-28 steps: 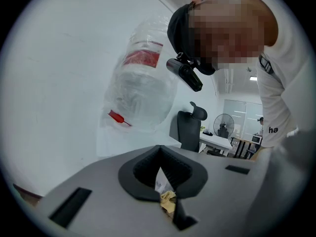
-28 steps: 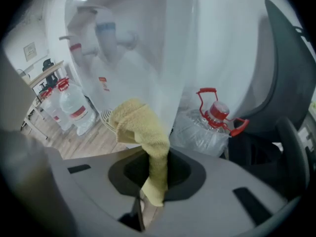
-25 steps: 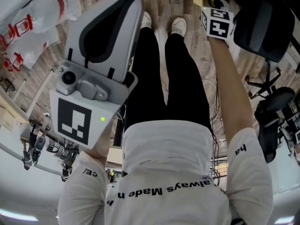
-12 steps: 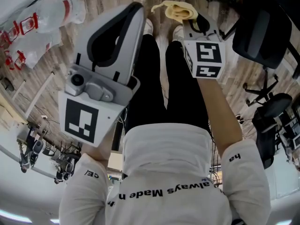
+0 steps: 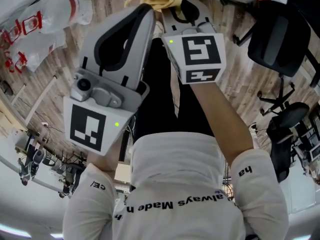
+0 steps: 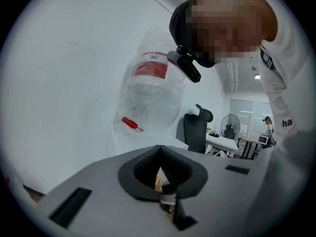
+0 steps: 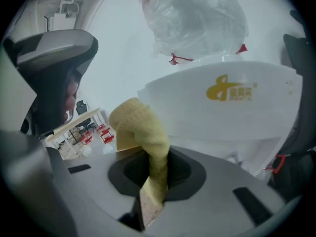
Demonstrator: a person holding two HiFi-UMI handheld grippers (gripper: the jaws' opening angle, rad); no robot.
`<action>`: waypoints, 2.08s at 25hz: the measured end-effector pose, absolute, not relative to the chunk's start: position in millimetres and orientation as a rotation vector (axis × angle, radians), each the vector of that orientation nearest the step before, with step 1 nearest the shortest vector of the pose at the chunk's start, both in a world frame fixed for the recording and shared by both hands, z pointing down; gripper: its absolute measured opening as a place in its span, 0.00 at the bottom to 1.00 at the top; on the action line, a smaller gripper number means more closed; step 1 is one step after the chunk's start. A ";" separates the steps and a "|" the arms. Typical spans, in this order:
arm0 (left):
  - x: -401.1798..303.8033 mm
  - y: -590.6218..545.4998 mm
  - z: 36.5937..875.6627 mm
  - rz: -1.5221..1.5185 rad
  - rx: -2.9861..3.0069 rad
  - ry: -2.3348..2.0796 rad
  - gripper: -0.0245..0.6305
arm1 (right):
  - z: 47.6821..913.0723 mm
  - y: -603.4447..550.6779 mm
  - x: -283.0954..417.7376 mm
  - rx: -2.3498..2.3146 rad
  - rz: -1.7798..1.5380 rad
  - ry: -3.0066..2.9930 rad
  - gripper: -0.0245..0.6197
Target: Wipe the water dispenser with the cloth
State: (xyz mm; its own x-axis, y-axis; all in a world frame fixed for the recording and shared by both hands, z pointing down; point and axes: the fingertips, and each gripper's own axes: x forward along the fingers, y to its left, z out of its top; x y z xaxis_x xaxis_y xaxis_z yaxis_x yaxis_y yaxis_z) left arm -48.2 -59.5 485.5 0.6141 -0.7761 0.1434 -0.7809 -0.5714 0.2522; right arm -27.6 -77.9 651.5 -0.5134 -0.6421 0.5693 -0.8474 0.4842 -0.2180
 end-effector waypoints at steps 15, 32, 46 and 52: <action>-67.9 -57.3 487.6 0.028 2.539 -1.284 0.07 | 678.5 -106.8 -62.8 1.330 0.869 -2.306 0.13; -78.4 -60.4 496.8 0.039 2.524 -1.286 0.07 | 709.3 -112.3 -61.8 1.405 1.003 -2.255 0.13; -89.6 -65.1 504.2 0.045 2.515 -1.280 0.07 | 743.7 -111.6 -66.6 1.423 1.013 -2.224 0.13; -92.6 -70.0 509.1 0.048 2.508 -1.283 0.07 | 760.7 -113.5 -60.2 1.440 1.036 -2.198 0.13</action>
